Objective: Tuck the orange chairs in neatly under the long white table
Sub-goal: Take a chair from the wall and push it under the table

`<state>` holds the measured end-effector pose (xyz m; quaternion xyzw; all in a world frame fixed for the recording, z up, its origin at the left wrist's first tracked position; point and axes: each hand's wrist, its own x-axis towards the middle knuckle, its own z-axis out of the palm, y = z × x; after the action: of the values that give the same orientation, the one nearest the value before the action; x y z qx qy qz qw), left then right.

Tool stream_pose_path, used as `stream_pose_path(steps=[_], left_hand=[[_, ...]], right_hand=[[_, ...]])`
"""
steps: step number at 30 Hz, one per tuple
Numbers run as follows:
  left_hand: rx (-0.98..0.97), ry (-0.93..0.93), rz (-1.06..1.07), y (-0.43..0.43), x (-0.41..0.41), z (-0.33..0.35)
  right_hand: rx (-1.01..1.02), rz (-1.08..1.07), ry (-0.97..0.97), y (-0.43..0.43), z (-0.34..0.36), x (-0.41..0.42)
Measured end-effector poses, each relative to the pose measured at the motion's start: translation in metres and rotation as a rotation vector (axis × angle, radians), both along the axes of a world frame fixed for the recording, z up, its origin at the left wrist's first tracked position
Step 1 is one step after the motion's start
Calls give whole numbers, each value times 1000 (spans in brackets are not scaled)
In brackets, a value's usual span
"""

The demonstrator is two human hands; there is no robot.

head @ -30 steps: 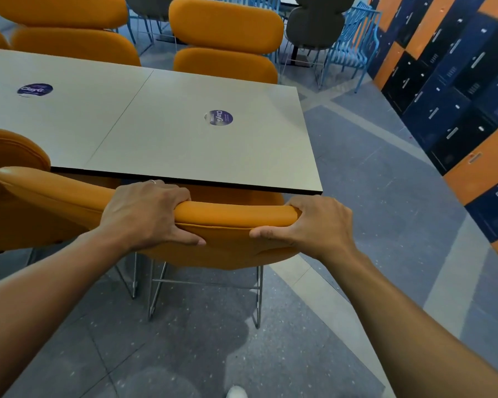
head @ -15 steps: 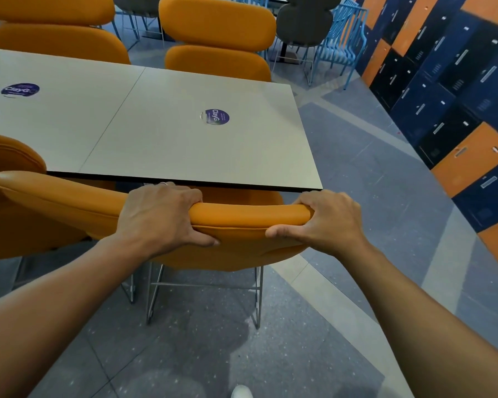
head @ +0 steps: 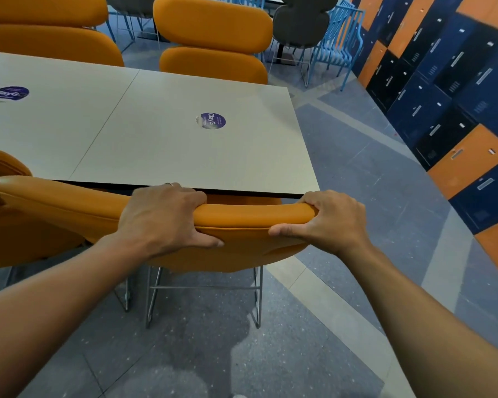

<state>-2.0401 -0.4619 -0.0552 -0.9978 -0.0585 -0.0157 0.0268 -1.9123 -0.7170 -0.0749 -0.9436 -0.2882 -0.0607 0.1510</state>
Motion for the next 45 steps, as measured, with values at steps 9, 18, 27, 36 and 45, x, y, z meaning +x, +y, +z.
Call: stream_pose_path(steps=[9, 18, 27, 36, 45], left_hand=[[14, -27, -8, 48, 0, -7], [-89, -95, 88, 27, -10, -15], [-51, -76, 61, 23, -20, -11], [3, -21, 19, 46, -14, -8], [-67, -83, 101, 39, -20, -12]], right_hand=[[-37, -27, -21, 40, -2, -17], [-80, 36, -8, 33, 1, -7], [-17, 28, 18, 30, 1, -14], [-41, -26, 17, 46, 2, -24], [-88, 28, 0, 48, 2, -18]])
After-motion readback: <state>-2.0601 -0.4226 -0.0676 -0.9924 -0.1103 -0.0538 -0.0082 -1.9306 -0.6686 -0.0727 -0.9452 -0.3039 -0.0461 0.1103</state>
